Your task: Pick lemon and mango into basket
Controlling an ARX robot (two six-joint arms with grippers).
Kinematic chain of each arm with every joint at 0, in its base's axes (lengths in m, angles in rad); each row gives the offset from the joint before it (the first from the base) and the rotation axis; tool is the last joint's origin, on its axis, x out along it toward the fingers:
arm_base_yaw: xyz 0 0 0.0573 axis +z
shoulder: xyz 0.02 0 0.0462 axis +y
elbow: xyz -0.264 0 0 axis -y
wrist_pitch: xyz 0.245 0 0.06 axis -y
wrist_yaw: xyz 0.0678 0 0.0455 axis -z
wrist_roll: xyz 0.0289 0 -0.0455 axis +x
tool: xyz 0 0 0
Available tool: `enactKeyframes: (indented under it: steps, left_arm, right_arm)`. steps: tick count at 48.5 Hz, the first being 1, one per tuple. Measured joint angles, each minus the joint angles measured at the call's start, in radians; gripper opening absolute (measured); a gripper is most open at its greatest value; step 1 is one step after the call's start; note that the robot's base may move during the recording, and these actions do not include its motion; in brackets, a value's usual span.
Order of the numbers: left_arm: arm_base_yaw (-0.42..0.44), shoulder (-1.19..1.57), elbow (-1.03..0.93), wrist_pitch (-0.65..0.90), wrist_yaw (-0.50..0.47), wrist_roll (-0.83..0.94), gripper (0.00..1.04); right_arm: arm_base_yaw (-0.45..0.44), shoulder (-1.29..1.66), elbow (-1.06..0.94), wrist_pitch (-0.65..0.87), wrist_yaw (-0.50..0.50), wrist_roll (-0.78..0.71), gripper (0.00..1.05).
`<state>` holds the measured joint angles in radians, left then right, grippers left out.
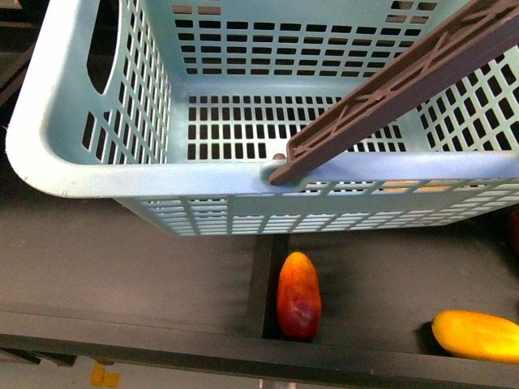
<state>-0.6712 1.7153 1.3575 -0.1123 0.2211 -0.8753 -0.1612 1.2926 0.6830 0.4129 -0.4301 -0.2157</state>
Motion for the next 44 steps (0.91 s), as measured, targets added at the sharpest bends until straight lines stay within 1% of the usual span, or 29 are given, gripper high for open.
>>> enactKeyframes:
  steps: [3,4,6,9,13,14,16,19,23,25,30,32,34,35,37,38,39,41,44]
  left_arm:
    - [0.0,0.0,0.0,0.0,0.0,0.0,0.05]
    - [0.0,0.0,0.0,0.0,0.0,0.0,0.05]
    - [0.0,0.0,0.0,0.0,-0.001,0.0,0.05]
    - [0.0,0.0,0.0,0.0,0.0,0.0,0.05]
    - [0.0,0.0,0.0,0.0,0.0,0.0,0.05]
    - [0.0,0.0,0.0,0.0,0.0,-0.001,0.05]
    - [0.0,0.0,0.0,0.0,0.0,-0.001,0.05]
    - [0.0,0.0,0.0,0.0,-0.002,-0.001,0.05]
    - [0.0,0.0,0.0,0.0,-0.004,0.002,0.05]
    - [0.0,0.0,0.0,0.0,0.0,0.001,0.05]
    - [-0.002,0.003,0.0,-0.002,0.007,-0.005,0.05]
    - [-0.001,0.003,0.0,-0.002,0.004,-0.006,0.05]
    - [0.0,0.003,0.0,-0.002,-0.001,-0.006,0.05]
    - [0.0,0.003,0.0,-0.002,-0.004,-0.005,0.05]
    - [0.0,0.003,0.0,-0.002,-0.008,0.001,0.05]
    - [0.0,0.003,0.0,-0.002,-0.008,0.003,0.05]
    - [0.0,0.003,0.0,-0.002,-0.007,0.004,0.05]
    - [0.0,0.003,0.0,-0.002,-0.005,0.002,0.05]
    - [0.0,0.003,0.0,-0.002,-0.002,-0.002,0.05]
  right_arm:
    - [0.093,0.017,0.002,0.018,0.077,0.037,0.56]
    - [0.137,0.032,0.005,0.026,0.111,0.048,0.56]
    - [0.188,0.057,0.019,0.027,0.154,0.052,0.56]
    - [0.258,0.108,0.055,0.018,0.224,0.068,0.56]
    - [0.304,0.158,0.089,0.001,0.298,0.072,0.57]
    - [0.314,0.172,0.097,-0.009,0.323,0.075,0.62]
    - [0.322,0.182,0.103,-0.017,0.343,0.085,0.69]
    - [0.323,0.185,0.105,-0.022,0.356,0.093,0.76]
    - [0.318,0.162,0.105,-0.038,0.374,0.119,0.92]
    - [0.306,0.133,0.103,-0.048,0.396,0.139,0.97]
    - [0.258,0.044,0.08,-0.096,0.469,0.181,0.96]
    - [0.236,0.013,0.063,-0.093,0.493,0.198,0.95]
    - [0.223,-0.005,0.02,0.019,0.498,0.201,0.89]
    - [0.218,-0.018,-0.021,0.109,0.497,0.202,0.84]
    - [0.217,-0.039,-0.091,0.224,0.489,0.202,0.75]
    - [0.217,-0.048,-0.117,0.255,0.487,0.202,0.72]
    - [0.217,-0.062,-0.154,0.286,0.482,0.203,0.66]
    - [0.214,-0.077,-0.188,0.304,0.479,0.203,0.61]
    - [0.189,-0.106,-0.237,0.321,0.435,0.203,0.53]
